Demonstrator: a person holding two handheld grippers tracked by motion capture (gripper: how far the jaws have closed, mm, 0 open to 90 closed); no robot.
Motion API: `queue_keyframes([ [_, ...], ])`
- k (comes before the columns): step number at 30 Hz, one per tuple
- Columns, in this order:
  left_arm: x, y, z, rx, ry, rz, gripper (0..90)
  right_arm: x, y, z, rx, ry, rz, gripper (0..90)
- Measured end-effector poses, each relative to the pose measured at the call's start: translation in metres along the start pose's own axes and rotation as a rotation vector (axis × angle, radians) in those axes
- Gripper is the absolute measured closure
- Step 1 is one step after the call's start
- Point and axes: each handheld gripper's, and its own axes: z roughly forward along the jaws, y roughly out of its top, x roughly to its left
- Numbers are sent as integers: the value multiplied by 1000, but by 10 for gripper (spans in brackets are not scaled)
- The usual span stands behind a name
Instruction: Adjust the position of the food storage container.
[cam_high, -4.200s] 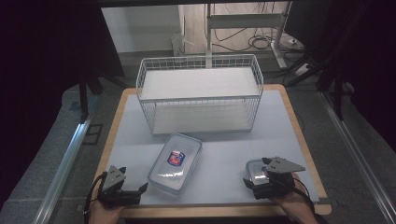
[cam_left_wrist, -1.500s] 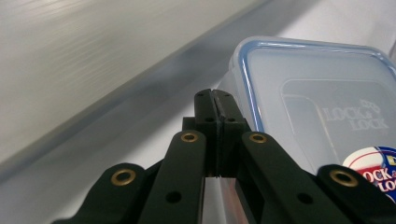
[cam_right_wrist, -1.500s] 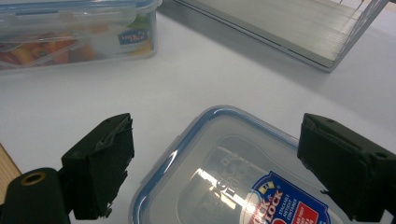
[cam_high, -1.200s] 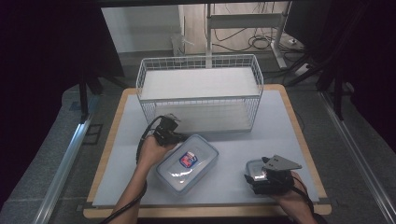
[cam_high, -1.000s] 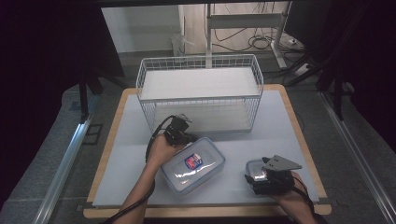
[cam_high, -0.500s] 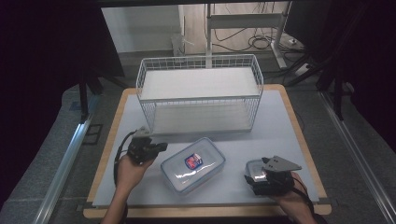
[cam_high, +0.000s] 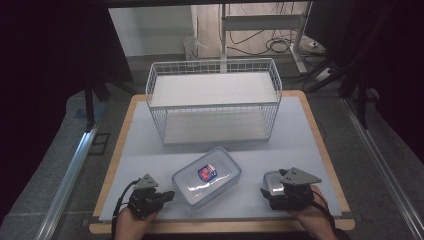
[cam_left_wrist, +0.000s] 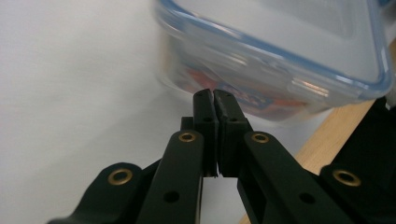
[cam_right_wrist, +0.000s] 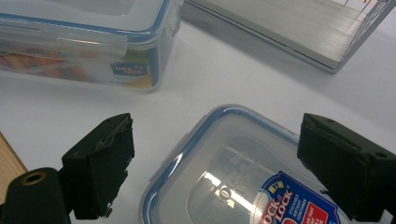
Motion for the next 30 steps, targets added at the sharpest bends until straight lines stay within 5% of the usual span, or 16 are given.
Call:
queue_keyframes([
  [4, -4, 9, 11, 30, 58, 32, 899, 1, 0, 0, -3, -1, -2, 108],
  [13, 1, 37, 32, 42, 70, 72, 899, 3, 1, 4, 9, 15, -4, 118],
  [20, 19, 54, 41, -7, 72, 25, 900, -1, 4, 4, 4, 46, 45, 193],
  [27, 14, 42, 24, -40, 52, 14, 899, -8, 16, 4, 9, 82, 92, 631],
  [28, 14, 40, 23, -38, 52, 19, 898, -9, 21, 9, 42, 72, 82, 770],
  [30, 12, 36, 22, -41, 46, 3, 898, -8, 24, 13, 65, 50, 71, 837],
])
